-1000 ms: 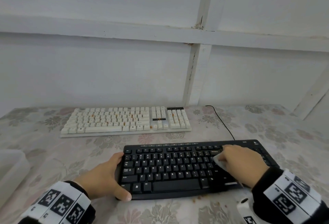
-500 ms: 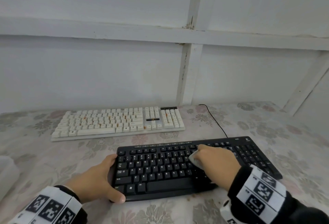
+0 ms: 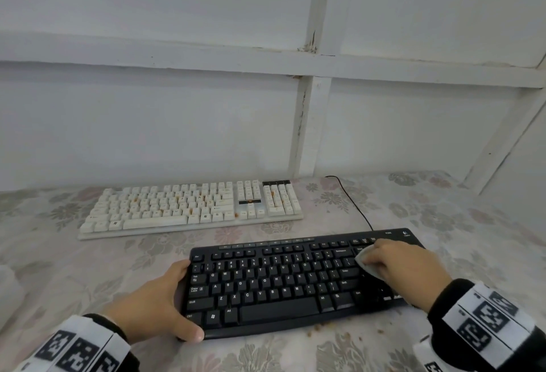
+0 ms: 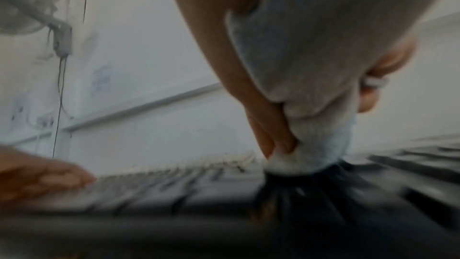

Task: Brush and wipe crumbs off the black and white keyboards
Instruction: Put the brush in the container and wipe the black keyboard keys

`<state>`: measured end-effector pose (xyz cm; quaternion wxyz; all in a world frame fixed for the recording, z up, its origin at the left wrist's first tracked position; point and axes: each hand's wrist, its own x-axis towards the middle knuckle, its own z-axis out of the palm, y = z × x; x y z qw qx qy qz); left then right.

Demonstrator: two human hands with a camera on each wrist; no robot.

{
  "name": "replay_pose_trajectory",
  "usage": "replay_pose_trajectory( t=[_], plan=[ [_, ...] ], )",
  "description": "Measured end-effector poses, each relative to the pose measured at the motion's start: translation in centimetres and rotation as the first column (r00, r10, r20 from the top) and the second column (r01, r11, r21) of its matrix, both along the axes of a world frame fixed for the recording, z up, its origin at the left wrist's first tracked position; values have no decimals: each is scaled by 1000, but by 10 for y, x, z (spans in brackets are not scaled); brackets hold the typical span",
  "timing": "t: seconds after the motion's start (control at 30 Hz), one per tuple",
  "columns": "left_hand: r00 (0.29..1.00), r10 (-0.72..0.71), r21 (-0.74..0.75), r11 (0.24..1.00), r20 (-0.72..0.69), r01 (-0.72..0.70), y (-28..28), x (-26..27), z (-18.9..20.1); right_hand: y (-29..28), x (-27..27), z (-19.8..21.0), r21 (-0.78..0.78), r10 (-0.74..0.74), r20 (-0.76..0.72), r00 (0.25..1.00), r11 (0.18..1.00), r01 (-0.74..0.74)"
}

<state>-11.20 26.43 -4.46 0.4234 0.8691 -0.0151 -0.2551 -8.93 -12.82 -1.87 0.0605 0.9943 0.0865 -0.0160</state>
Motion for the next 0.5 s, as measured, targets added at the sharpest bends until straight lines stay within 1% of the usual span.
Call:
replay_pose_trajectory(
  t=[0.07, 0.17, 0.23, 0.33, 0.43, 0.5],
  plan=[
    [1000, 2, -11, 1000, -7, -2, 0, 1, 0, -15, 2, -4, -50, -53, -1, 999, 997, 52],
    [1000, 3, -12, 1000, -5, -4, -1, 1, 0, -36, 6, 0, -95, -152, 7, 988, 984, 152],
    [1000, 0, 13, 1000, 11, 0, -1, 0, 0, -49, 11, 3, -100, -231, 8, 973, 968, 230],
    [1000, 5, 3, 1000, 9, -5, -1, 0, 1, -66, 19, 7, -71, -327, 5, 945, 942, 327],
    [1000, 8, 3, 1000, 6, -9, -2, 1, 0, -60, 22, 20, -95, -339, -71, 938, 938, 332],
    [1000, 7, 5, 1000, 6, -8, -2, 1, 0, -41, 21, 27, -17, -275, -62, 959, 961, 274]
  ],
)
